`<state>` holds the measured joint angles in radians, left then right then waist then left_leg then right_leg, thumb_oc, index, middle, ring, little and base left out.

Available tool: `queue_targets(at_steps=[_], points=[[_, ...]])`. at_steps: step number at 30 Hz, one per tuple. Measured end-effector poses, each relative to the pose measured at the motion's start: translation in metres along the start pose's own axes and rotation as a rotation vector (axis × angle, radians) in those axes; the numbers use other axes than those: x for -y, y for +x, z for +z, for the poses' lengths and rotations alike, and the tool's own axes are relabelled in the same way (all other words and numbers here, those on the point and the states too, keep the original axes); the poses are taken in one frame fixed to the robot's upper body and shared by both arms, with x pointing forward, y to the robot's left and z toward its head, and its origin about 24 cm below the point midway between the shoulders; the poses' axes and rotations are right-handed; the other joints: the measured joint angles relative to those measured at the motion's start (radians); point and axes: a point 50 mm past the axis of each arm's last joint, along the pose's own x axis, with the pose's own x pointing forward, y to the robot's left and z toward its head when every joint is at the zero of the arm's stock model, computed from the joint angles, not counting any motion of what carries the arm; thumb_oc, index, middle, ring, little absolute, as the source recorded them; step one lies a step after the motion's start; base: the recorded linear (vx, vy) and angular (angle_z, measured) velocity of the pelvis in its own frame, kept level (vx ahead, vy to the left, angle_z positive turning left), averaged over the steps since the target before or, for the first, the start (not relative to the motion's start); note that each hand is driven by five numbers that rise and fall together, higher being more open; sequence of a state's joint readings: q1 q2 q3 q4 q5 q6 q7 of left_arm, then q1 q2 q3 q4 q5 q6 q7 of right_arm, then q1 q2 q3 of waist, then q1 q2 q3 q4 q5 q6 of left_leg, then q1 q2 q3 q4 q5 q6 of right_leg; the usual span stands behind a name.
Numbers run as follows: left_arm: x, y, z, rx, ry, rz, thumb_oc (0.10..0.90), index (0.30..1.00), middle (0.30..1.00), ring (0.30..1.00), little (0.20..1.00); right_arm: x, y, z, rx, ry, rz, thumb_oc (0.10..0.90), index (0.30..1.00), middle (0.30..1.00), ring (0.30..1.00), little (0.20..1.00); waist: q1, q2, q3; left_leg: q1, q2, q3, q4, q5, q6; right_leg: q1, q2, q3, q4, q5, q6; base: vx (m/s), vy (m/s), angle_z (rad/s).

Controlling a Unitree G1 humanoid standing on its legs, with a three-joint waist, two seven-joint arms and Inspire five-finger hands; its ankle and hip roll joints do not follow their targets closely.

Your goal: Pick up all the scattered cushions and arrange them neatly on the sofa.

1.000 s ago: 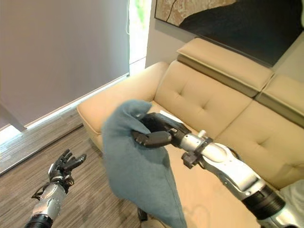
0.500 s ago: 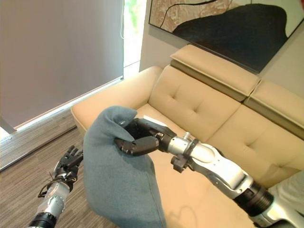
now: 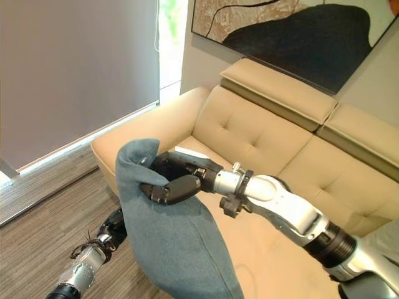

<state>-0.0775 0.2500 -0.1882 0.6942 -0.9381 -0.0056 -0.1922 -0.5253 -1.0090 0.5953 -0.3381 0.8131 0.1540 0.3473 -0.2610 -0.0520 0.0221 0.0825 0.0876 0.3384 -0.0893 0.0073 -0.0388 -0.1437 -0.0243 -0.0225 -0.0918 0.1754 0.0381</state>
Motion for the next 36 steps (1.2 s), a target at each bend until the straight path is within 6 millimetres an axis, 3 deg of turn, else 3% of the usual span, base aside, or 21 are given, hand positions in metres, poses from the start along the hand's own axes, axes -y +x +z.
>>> queue_targets(at_steps=[9,15,18,19,20,21,27,36], points=[[-0.012,-0.011,-0.037,-0.128,-0.061,0.016,0.800,0.900,0.900,0.900,0.900,-0.007,0.002,-0.009,-0.046,0.029,0.043,0.400,0.300,0.300,0.300,0.300,0.000,0.011,-0.028,-0.005,0.000,0.000,0.000,0.000,0.000,-0.006,0.001,0.001,0.000,-0.002,0.003,-0.01,0.006,0.00],[-0.007,-0.010,-0.042,-0.149,-0.050,-0.001,0.800,0.900,0.900,0.900,0.900,-0.011,0.008,-0.009,-0.029,0.033,0.055,0.400,0.300,0.300,0.300,0.300,-0.004,0.010,-0.040,-0.007,-0.002,-0.001,0.000,0.001,-0.001,-0.007,-0.001,0.002,0.000,-0.001,0.003,-0.01,0.002,0.00],[0.006,-0.007,-0.044,-0.163,-0.008,-0.059,0.800,0.900,0.900,0.900,0.900,-0.015,0.012,-0.010,-0.015,0.046,0.069,0.400,0.300,0.300,0.300,0.300,-0.006,0.005,-0.046,-0.006,-0.003,-0.001,0.000,0.001,-0.001,-0.007,-0.001,0.002,0.000,-0.001,0.002,0.00,0.000,0.00],[0.008,-0.007,-0.045,-0.164,-0.004,-0.067,0.739,0.808,0.808,0.808,0.808,-0.016,0.014,-0.010,-0.011,0.050,0.072,0.400,0.300,0.300,0.300,0.300,-0.009,0.003,-0.047,-0.006,-0.003,-0.001,0.000,0.001,-0.001,-0.007,-0.001,0.003,0.000,-0.001,0.002,0.00,0.000,0.00],[0.012,-0.006,-0.045,-0.167,0.009,-0.084,0.519,0.479,0.479,0.479,0.479,-0.018,0.016,-0.010,-0.004,0.058,0.080,0.400,0.300,0.300,0.300,0.300,-0.013,0.001,-0.049,-0.006,-0.003,-0.001,0.000,0.001,-0.001,-0.008,-0.001,0.003,0.000,-0.001,0.002,0.00,0.000,0.00],[0.015,-0.004,-0.045,-0.169,0.019,-0.097,0.400,0.300,0.300,0.300,0.300,-0.020,0.017,-0.010,0.002,0.062,0.085,0.400,0.300,0.300,0.300,0.300,-0.018,-0.001,-0.050,-0.007,-0.003,-0.001,0.000,0.001,-0.001,-0.008,-0.002,0.003,0.000,-0.001,0.002,0.00,0.000,0.00],[0.019,-0.002,-0.041,-0.161,0.070,-0.119,0.400,0.300,0.300,0.300,0.300,-0.022,0.019,-0.009,0.017,0.069,0.097,0.400,0.300,0.300,0.300,0.300,-0.047,-0.003,-0.051,-0.005,-0.009,0.006,0.000,0.001,-0.001,-0.010,-0.006,0.012,0.000,0.001,0.005,0.00,0.001,-0.03],[0.017,-0.003,-0.040,-0.161,0.083,-0.117,0.400,0.300,0.300,0.300,0.300,-0.022,0.018,-0.006,0.035,0.062,0.129,0.400,0.300,0.300,0.300,0.300,-0.046,-0.002,-0.051,-0.004,-0.011,0.008,-0.001,0.000,0.000,-0.010,-0.009,0.017,0.000,0.002,0.006,0.00,0.001,0.00]])
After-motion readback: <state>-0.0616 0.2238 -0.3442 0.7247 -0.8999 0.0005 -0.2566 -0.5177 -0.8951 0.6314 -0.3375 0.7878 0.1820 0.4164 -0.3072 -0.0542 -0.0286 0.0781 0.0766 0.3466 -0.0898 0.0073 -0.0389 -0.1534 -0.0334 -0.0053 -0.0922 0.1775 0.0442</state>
